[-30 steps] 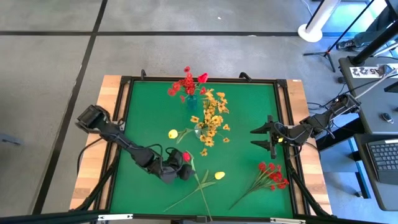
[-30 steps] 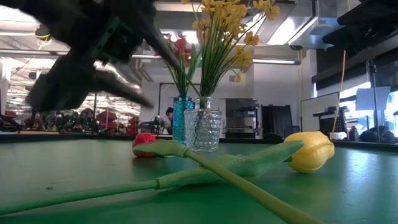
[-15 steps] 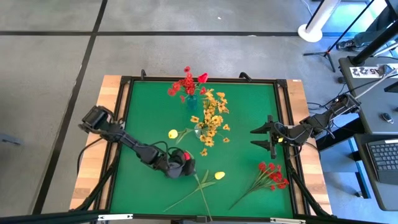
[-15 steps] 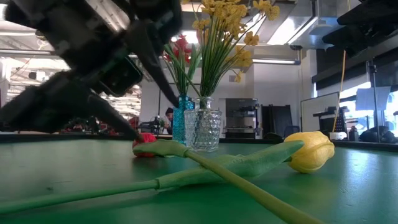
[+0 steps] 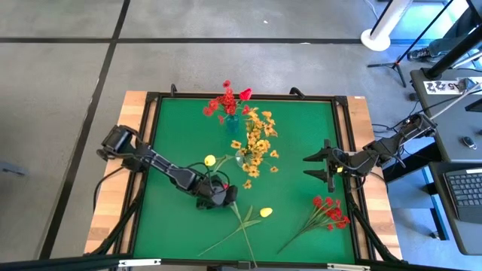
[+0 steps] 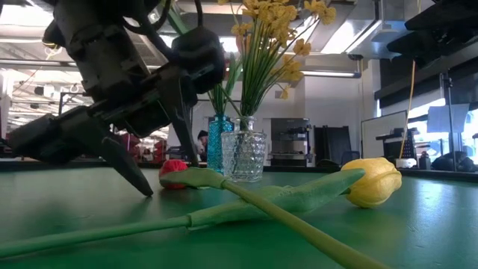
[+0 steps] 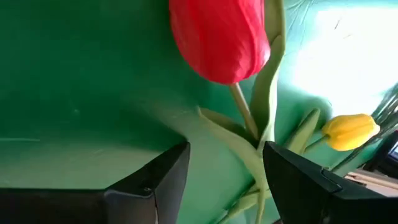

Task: Sort flowers into vase by color
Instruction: Put the red flower into the blue vase

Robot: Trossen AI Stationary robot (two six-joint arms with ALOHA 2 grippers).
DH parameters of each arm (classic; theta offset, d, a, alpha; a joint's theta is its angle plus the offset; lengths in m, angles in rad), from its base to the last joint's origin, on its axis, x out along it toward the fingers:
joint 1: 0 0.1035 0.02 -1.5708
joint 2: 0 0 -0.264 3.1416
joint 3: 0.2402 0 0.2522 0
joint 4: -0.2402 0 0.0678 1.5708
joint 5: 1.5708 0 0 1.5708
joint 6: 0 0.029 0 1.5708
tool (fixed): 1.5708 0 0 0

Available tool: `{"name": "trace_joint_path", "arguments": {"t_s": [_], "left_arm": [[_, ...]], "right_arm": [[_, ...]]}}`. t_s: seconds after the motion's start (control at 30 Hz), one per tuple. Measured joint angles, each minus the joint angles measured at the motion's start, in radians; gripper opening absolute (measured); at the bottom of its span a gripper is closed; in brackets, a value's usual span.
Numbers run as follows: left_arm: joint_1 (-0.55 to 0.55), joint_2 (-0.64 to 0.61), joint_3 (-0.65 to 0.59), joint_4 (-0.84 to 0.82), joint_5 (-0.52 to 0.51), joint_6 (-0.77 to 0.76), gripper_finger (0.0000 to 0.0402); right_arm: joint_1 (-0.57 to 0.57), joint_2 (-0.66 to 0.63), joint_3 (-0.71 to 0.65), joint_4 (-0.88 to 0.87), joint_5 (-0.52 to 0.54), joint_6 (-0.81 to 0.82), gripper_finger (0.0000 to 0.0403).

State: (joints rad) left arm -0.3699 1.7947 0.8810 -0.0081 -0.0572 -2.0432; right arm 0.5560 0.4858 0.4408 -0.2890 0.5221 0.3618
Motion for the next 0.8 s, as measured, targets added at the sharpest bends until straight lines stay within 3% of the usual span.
{"name": "trace_joint_path", "arguments": {"t_s": [0.23, 0.43, 0.63, 0.8], "left_arm": [[0.027, 0.009, 0.000, 0.008, -0.028, 0.050, 0.0202], [0.044, 0.049, 0.003, 0.046, -0.005, 0.083, 0.0176], [0.051, 0.068, 0.002, 0.065, -0.018, 0.149, 0.0124], [0.032, 0.072, 0.001, 0.079, -0.088, 0.188, 0.0046]], "right_arm": [[0.000, 0.000, 0.000, 0.000, -0.001, 0.000, 0.0220], [0.000, 0.000, 0.000, 0.000, 0.007, 0.000, 0.0220], [0.000, 0.000, 0.000, -0.001, 0.008, 0.000, 0.0220], [0.000, 0.000, 0.000, -0.001, 0.008, 0.000, 0.0220]]}}
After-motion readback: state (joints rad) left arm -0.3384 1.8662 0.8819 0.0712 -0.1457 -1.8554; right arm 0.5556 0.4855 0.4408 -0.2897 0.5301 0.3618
